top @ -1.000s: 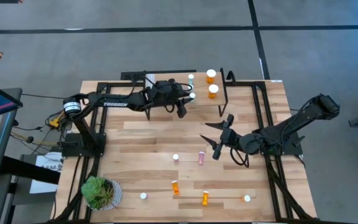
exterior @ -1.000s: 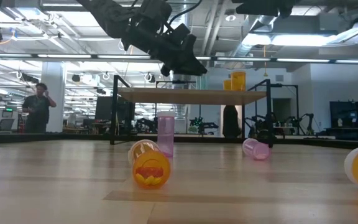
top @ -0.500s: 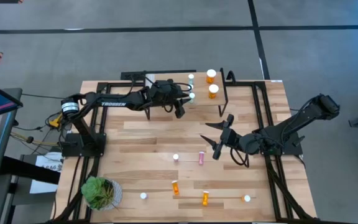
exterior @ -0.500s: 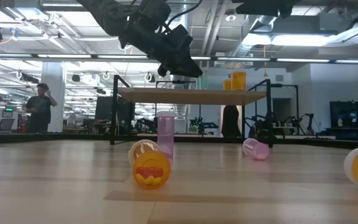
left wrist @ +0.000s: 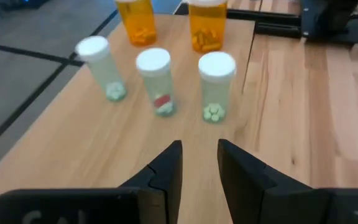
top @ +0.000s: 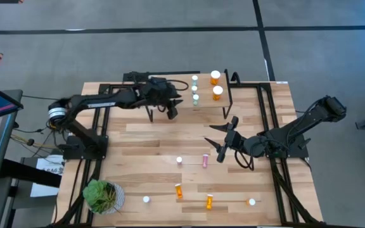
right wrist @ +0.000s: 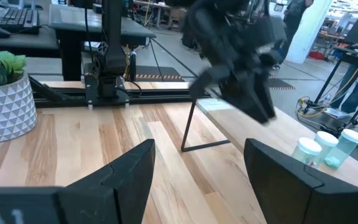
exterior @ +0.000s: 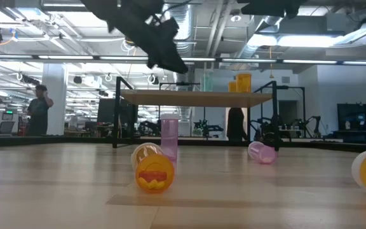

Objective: Pick and place medicine bottles onto shelf by color
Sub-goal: Put the bottom right small orange pill bottle on the shelf

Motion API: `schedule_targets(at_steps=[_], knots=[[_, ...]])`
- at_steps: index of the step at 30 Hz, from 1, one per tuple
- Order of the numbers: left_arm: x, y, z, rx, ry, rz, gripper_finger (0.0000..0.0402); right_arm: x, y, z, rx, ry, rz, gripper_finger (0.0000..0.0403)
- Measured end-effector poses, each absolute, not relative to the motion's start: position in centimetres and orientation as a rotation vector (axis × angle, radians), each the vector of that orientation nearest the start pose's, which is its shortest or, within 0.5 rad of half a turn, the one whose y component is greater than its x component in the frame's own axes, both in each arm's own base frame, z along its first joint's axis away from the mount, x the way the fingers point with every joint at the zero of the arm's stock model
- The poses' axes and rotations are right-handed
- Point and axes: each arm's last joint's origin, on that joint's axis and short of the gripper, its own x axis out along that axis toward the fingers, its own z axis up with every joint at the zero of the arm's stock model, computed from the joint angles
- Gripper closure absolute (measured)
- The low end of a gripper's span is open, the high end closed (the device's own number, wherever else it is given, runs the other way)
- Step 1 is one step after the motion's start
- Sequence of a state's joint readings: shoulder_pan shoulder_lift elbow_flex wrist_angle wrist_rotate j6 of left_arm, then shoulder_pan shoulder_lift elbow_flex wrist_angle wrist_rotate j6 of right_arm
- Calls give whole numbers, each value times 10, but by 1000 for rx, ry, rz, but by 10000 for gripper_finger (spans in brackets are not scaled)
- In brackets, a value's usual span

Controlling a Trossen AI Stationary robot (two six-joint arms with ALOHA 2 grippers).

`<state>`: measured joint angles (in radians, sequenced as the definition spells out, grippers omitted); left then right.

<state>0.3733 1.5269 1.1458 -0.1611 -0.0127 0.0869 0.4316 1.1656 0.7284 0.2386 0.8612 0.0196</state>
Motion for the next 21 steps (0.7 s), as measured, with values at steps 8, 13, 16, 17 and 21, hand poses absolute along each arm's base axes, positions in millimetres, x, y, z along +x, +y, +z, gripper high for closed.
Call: schedule_targets(at_steps=[8,13,16,17,21], knots=[[260,76,328,22,445,271,313,233,83,275,-13,173,-442,132],[216,30,337,16,187,148,313,230,82,268,22,228,-456,132],[194,12,326,-2,61,101,313,230,82,269,37,215,-455,132],[188,8,320,-10,26,85,313,230,82,270,43,212,-454,132],[173,-6,288,-16,-83,6,313,237,82,261,89,225,-474,132]])
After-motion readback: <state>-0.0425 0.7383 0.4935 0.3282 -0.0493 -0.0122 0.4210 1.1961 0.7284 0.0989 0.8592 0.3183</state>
